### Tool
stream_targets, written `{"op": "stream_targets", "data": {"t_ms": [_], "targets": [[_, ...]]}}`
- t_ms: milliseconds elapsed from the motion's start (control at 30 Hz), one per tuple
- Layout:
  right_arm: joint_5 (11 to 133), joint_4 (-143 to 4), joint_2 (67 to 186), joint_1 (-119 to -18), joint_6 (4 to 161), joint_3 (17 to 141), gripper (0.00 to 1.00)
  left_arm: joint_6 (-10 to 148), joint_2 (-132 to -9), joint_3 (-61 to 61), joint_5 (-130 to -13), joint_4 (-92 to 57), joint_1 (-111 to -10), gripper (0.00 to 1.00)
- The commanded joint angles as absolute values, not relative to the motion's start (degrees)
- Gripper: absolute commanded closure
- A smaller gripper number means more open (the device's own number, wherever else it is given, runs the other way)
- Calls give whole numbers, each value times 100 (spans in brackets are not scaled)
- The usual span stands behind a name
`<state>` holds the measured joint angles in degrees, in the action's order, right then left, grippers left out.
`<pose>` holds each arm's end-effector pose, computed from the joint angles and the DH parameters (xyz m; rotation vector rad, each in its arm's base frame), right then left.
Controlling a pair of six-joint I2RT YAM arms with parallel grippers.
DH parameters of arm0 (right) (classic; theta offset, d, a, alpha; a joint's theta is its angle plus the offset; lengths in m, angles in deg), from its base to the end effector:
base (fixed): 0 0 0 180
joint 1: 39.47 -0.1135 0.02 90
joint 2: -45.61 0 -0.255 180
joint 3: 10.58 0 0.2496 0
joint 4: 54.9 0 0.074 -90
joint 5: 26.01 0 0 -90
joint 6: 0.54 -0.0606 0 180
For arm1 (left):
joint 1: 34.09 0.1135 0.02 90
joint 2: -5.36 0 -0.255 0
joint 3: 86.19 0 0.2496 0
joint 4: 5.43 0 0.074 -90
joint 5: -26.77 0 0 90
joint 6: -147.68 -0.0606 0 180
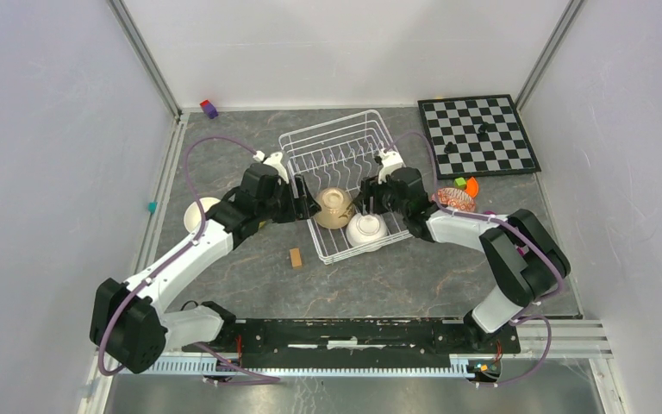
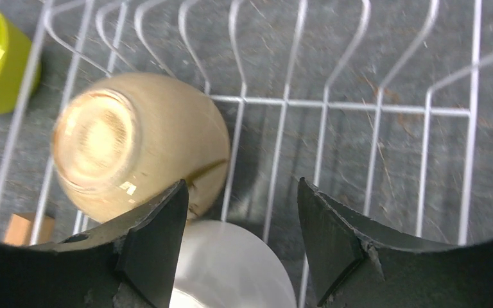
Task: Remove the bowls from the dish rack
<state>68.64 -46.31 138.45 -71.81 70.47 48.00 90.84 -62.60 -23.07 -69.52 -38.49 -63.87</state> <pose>0.3016 0.1968 0.1695 -0.2942 2.0575 0.6420 0.2388 -0.1443 0.2463 -0.0062 2.3264 -0.7024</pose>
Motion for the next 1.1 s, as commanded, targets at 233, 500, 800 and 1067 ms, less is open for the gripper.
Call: {"op": "stream_targets", "data": {"t_ms": [233, 500, 800, 1067], "targets": [[6874, -4392, 13652, -6891, 7107, 4321, 41, 9008, -5938, -2354, -6990, -3664, -6616, 26], [7095, -4242, 13671, -6849, 7054, 4228, 48, 9226, -5616, -2364, -6729, -4165, -6834, 27], [7354, -3834, 13467, -6848, 7144, 4043, 49, 9079, -5567, -2066, -6515, -4441, -6855, 27], [8012, -3655, 13353, -6867, 7121, 4352, 21, 8755, -6094, -1460, -6207, -4435, -6865, 27]]}}
